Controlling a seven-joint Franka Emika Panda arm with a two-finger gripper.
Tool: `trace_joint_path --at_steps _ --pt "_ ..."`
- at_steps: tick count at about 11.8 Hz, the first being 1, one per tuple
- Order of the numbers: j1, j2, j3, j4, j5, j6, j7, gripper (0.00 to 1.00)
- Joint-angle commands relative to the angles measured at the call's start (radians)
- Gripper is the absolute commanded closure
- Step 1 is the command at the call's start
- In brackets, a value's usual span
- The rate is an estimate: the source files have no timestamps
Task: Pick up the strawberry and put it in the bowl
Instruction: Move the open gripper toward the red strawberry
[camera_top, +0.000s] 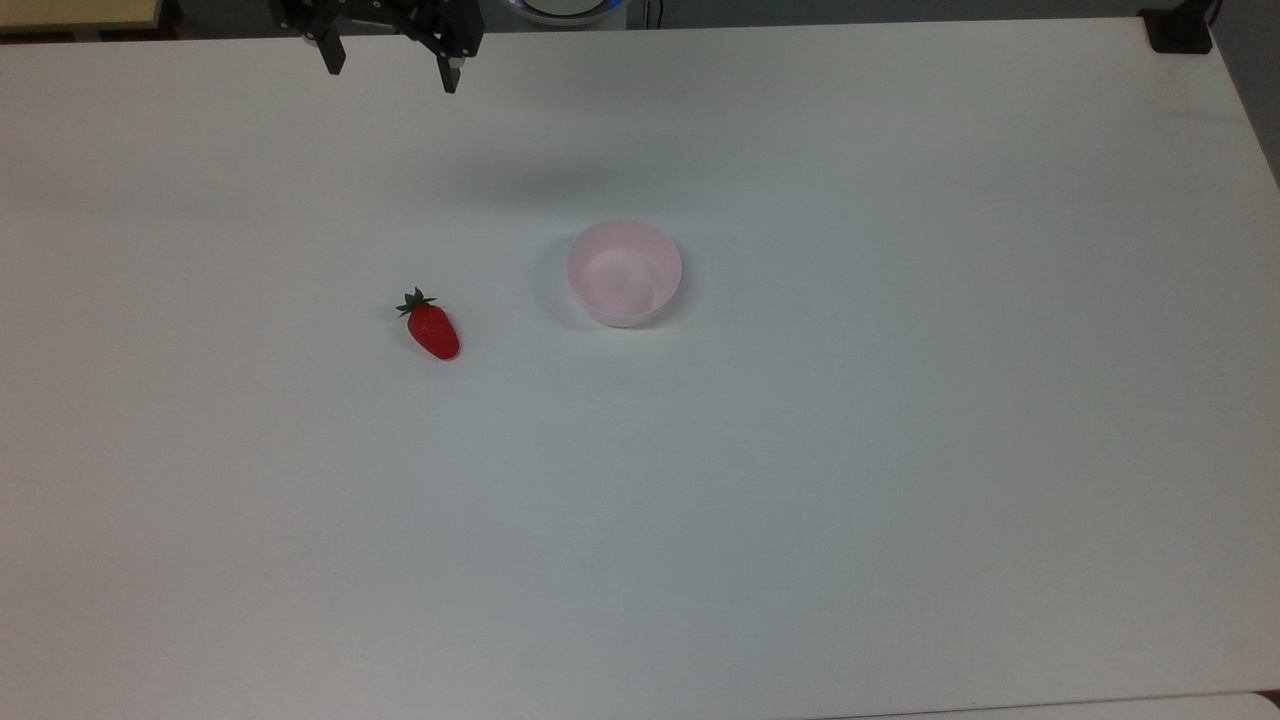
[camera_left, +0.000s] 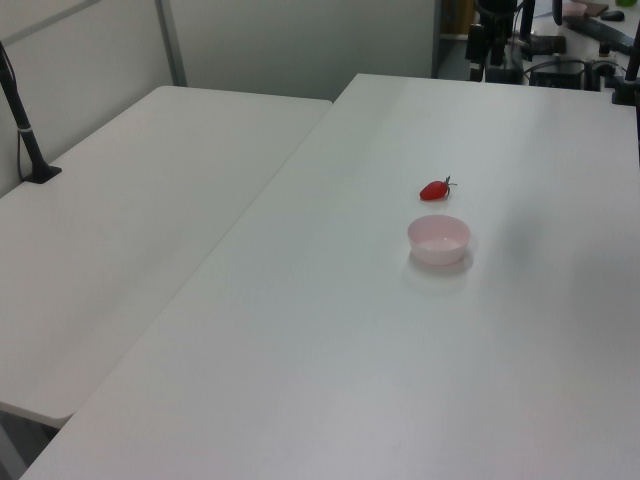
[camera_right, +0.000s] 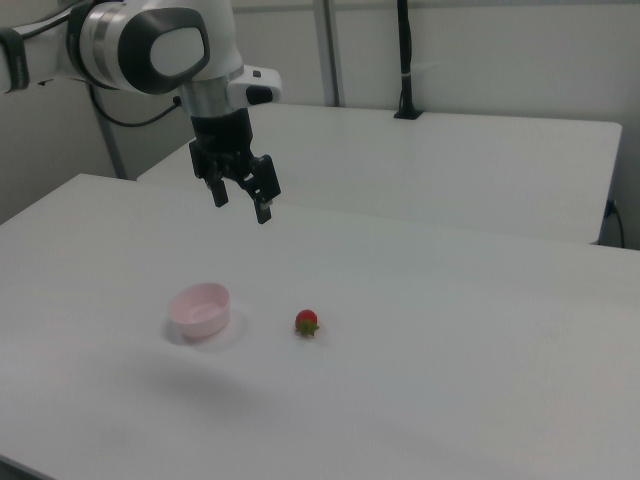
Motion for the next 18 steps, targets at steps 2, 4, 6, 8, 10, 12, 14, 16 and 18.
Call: trace_joint_path --at_steps 2,4,6,8,10,12,14,16,18 --pt "-0.006 0.027 0.008 0.012 0.009 0.068 0.017 0.00" --pt "-0.018 0.026 0.006 0.015 0.009 0.073 0.015 0.00" --pt "-0.020 0.027 0.006 0.014 0.009 0.073 0.015 0.00" --pt "-0.018 0.027 0.008 0.014 0.010 0.068 0.017 0.00" --pt "-0.015 0.030 0.008 0.014 0.011 0.073 0.006 0.00" --pt "-0.011 0.033 0.008 0.011 0.011 0.076 0.004 0.00" --pt "-0.011 0.042 0.008 0.014 0.011 0.076 0.004 0.00" --pt "-0.011 0.053 0.008 0.015 0.011 0.077 0.004 0.00" --pt "-0.006 0.061 0.008 0.015 0.011 0.080 0.004 0.00"
